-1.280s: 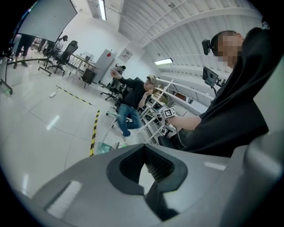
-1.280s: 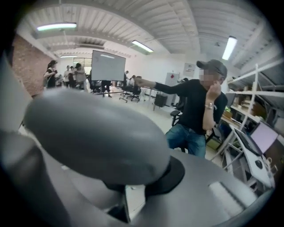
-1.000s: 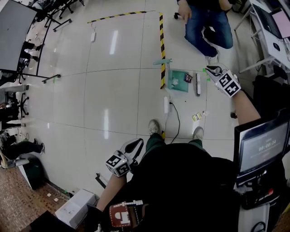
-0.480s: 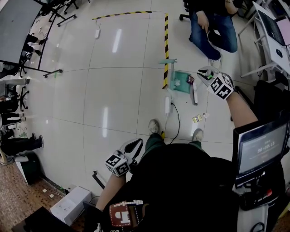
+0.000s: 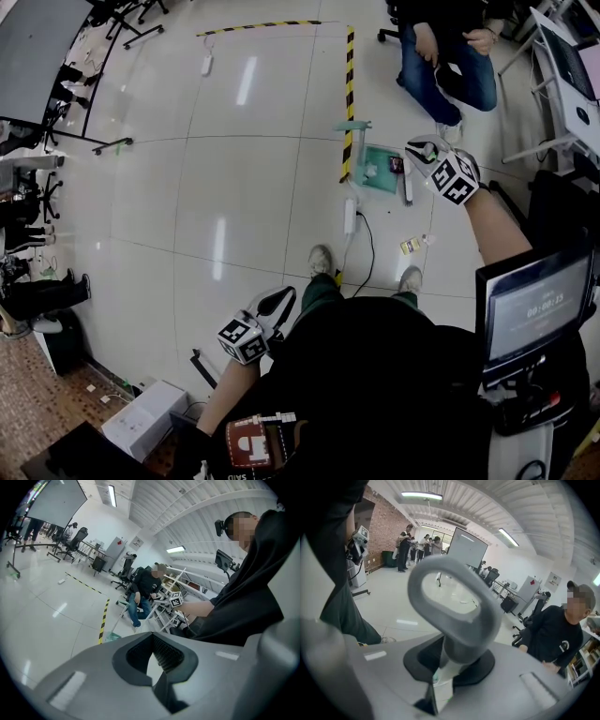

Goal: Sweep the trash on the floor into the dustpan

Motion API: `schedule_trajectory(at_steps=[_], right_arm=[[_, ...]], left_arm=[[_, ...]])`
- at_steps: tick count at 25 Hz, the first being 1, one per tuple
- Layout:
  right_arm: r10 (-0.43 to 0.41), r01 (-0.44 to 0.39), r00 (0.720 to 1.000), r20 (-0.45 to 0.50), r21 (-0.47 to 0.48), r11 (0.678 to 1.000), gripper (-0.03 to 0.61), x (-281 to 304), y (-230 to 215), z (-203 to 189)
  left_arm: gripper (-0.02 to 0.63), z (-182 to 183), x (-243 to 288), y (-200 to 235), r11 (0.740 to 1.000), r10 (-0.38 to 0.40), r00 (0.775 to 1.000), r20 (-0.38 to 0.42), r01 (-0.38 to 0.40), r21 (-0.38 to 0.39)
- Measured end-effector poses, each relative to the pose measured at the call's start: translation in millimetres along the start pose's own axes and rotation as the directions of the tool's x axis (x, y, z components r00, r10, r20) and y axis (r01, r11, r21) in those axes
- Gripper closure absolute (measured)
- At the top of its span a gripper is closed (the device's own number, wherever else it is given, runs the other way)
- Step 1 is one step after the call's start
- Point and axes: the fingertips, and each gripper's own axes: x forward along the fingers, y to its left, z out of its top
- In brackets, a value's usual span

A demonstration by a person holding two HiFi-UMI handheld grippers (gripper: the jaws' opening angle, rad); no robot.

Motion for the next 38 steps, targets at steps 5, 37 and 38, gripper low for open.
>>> schedule_trajectory(at_steps=[5,37,38], right_arm=[[-0.029,0.026,0.998,0.061,0.050,0.998,0.545,-2.7,-6.4,16.6],[-0.267,0.233,0.963,0.037,0.378,0.896,0.543,-287.4,105.4,-62.5],[-0.295,0.267,0.955,0.009,0.400,0.877,0.543,-291.1,116.5,-58.8]], left_arm=[[0.618,0.3,0.1,0.3,1.000,-0.002,1.000,-0.002,0.002,0.002],[0.618,54.1,42.1,-94.5,0.922,-0.260,0.965,0.033,0.238,0.305],[0.618,56.4,26.4,-82.9,0.917,-0.273,0.962,0.025,0.253,0.309]])
